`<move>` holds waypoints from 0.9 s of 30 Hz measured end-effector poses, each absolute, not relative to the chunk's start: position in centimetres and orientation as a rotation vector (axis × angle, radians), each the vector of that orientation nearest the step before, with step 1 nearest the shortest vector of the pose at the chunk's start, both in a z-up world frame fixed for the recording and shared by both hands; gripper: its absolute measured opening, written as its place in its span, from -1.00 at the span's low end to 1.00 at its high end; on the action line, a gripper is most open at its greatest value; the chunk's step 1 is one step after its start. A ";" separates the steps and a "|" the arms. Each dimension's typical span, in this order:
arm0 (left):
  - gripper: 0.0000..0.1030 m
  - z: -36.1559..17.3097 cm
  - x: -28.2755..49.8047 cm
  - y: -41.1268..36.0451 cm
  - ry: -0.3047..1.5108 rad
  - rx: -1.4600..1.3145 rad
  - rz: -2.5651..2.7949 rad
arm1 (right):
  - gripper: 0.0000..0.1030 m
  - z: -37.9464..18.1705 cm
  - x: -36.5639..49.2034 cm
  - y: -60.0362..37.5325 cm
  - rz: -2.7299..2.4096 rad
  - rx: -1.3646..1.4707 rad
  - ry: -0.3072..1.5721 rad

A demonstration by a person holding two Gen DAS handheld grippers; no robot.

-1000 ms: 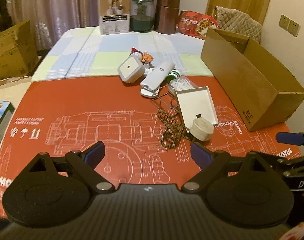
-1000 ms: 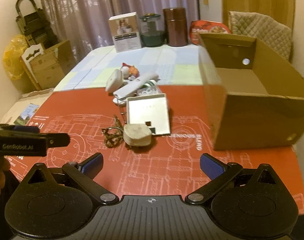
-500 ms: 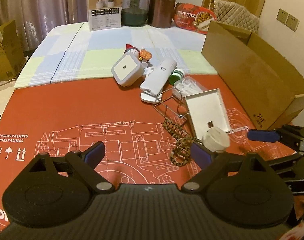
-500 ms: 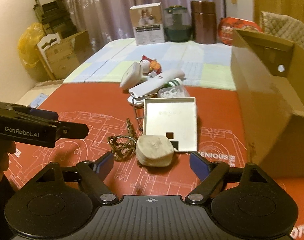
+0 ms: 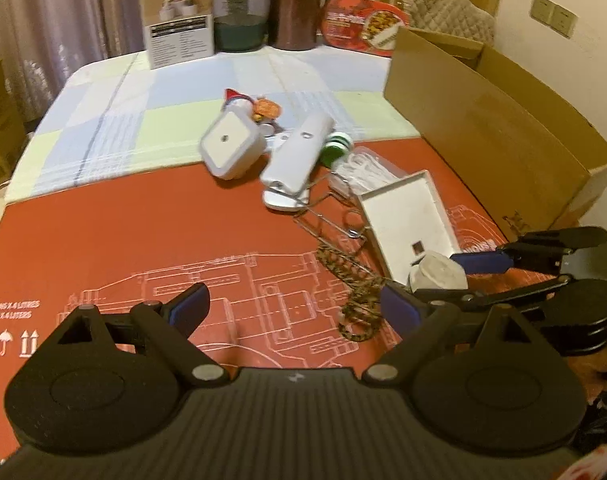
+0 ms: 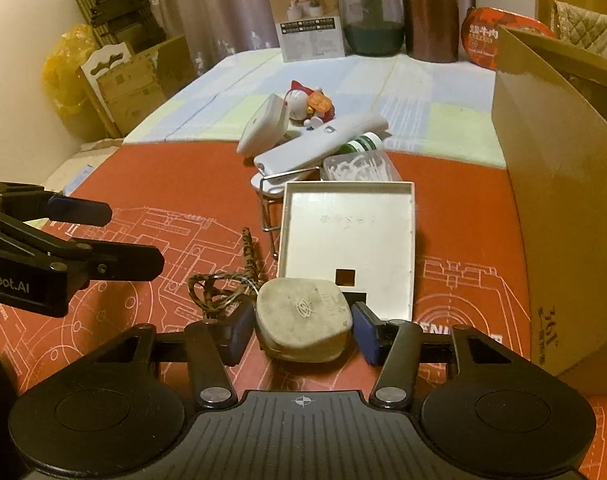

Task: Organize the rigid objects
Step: 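Grasp the beige plug with the right tool while the left tool grasps the brown cord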

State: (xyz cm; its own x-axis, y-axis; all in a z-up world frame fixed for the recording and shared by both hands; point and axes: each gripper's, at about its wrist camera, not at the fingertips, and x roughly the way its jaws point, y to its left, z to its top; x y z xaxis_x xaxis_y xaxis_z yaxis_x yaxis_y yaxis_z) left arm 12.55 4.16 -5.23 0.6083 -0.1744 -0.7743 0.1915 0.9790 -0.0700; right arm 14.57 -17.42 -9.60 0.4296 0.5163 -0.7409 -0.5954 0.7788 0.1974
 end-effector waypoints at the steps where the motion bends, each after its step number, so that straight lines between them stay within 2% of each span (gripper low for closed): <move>1: 0.75 -5.3 12.6 3.9 0.895 0.029 -0.226 | -0.03 -9.3 14.4 -17.7 0.682 -0.100 0.881; 5: 0.64 -6.0 12.6 2.2 0.913 0.094 -0.299 | -0.03 -8.2 13.2 -19.6 0.607 -0.103 0.870; 9: 0.36 -7.1 13.0 0.3 0.924 0.152 -0.347 | -0.03 -7.8 12.0 -21.2 0.552 -0.100 0.878; 11: 0.29 -7.7 13.0 -0.5 0.918 0.184 -0.352 | -0.03 -7.8 11.6 -22.0 0.537 -0.092 0.878; 13: 0.08 -8.2 13.2 -1.2 0.907 0.221 -0.357 | -0.03 -7.7 11.4 -22.3 0.525 -0.084 0.880; 16: -0.12 -8.8 13.4 -2.0 0.883 0.283 -0.368 | -0.03 -7.6 11.2 -22.7 0.518 -0.079 0.882; 21: -0.24 -9.6 13.9 -2.2 0.865 0.314 -0.388 | -0.03 -7.6 11.1 -22.9 0.518 -0.072 0.878; 25: -0.49 -9.9 14.2 -2.2 0.879 0.308 -0.383 | -0.03 -7.6 11.2 -22.8 0.522 -0.068 0.874; 27: -0.49 -9.9 14.1 -2.1 0.886 0.300 -0.380 | -0.03 -7.6 11.2 -22.8 0.523 -0.066 0.874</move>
